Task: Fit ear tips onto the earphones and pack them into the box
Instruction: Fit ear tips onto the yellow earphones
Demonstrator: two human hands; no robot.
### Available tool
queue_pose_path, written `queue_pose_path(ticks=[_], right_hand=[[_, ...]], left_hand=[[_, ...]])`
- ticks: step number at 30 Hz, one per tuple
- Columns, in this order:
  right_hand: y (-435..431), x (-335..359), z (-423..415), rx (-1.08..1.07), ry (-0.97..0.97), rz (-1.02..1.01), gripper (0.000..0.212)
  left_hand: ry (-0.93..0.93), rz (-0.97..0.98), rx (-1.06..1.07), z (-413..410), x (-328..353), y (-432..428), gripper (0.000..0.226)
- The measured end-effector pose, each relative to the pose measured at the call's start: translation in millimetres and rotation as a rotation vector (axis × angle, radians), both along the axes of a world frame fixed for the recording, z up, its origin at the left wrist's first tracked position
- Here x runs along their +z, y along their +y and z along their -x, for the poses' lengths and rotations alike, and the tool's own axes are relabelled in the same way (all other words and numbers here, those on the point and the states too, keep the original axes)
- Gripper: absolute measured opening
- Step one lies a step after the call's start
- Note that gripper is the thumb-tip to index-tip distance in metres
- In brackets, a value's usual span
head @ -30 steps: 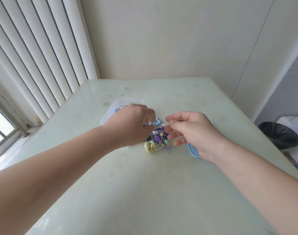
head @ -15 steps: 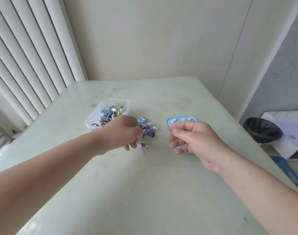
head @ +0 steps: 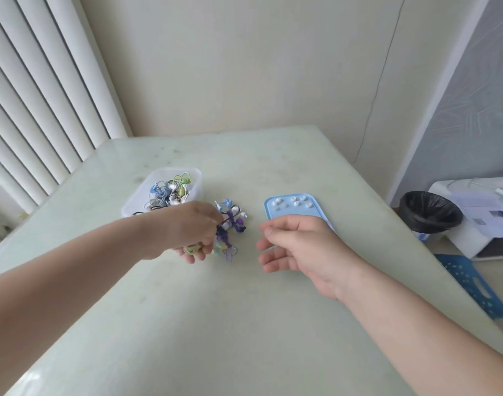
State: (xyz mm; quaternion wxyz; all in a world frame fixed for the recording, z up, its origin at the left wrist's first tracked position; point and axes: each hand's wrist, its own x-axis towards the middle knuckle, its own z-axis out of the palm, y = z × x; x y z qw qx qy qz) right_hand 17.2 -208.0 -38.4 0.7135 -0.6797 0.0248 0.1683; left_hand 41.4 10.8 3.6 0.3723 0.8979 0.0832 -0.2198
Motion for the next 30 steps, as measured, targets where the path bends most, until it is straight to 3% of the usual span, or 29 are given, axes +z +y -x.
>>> queue_pose_path(ticks=[5, 9, 13, 16, 20, 22, 25, 30], right_hand=[[31.4, -3.3, -4.2, 0.086, -0.059, 0.120, 0.012], [54.2, -6.1, -11.7, 0.085, -0.097, 0.177, 0.017], [63.3, -8.5, -16.2, 0.061, -0.095, 0.201, 0.019], [65.9, -9.0, -17.1, 0.020, -0.098, 0.193, 0.018], [65.2, -5.3, -18.5, -0.001, -0.087, 0.115, 0.022], [62.6, -2.4, -17.1, 0.030, -0.068, 0.001, 0.026], [54.2, 1.0, -9.8, 0.070, -0.060, -0.130, 0.017], [23.3, -1.0, -1.5, -0.029, -0.054, 0.026, 0.009]], left_hand=[[-0.186, -0.052, -0.038, 13.3, -17.9, 27.1, 0.043], [-0.282, -0.126, -0.094, 22.0, -22.1, 39.7, 0.013], [-0.449, -0.013, 0.008, 21.3, -21.3, 44.2, 0.019], [-0.529, 0.205, 0.097, 18.0, -19.1, 44.7, 0.031], [-0.446, 0.398, 0.059, 19.0, -11.7, 41.4, 0.045], [-0.359, 0.503, 0.007, 23.6, -7.2, 36.1, 0.043], [-0.214, 0.690, 0.003, 32.0, -6.8, 23.8, 0.038], [-0.106, 0.832, 0.099, 35.7, -25.2, -7.1, 0.025]])
